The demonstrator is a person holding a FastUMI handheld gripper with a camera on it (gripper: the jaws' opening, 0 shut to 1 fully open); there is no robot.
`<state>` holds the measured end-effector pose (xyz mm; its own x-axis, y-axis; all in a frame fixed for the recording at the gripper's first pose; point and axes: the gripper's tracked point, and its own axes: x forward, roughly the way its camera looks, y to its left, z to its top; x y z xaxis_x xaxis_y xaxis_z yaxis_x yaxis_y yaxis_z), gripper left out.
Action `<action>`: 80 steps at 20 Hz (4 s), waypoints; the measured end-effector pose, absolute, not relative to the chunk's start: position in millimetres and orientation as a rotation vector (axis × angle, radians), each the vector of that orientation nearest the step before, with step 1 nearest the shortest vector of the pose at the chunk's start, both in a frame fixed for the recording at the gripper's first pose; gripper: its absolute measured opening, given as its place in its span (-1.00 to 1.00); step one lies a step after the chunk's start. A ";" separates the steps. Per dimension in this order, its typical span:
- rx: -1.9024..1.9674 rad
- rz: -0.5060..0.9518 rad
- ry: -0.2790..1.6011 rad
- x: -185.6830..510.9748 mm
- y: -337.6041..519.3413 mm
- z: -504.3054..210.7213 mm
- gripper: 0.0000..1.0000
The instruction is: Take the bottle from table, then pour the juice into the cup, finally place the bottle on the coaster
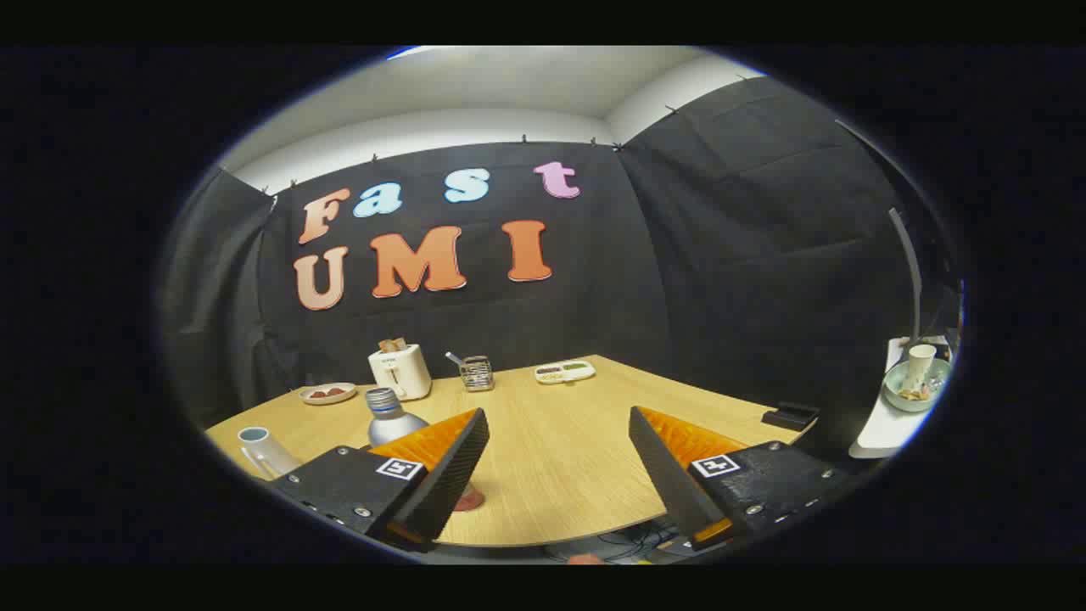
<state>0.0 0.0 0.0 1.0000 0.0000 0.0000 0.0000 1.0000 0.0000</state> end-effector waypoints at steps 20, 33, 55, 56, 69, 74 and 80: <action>0.005 0.174 0.088 -35.8 20.2 -19.4 0.98; -0.187 0.327 0.139 -26.2 81.3 -83.3 1.00; -0.302 0.266 0.236 24.4 113.7 -103.6 0.58; -0.338 0.262 0.228 23.4 118.1 -99.1 0.57; -0.818 0.340 0.064 6.0 216.7 -73.4 0.56; -0.977 0.377 -0.005 2.5 252.5 -70.5 0.56; -1.158 0.352 -0.086 6.1 265.5 -65.4 0.56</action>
<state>6.1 265.5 -65.4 0.9422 0.3152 -0.1136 -0.2276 0.3532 -0.9074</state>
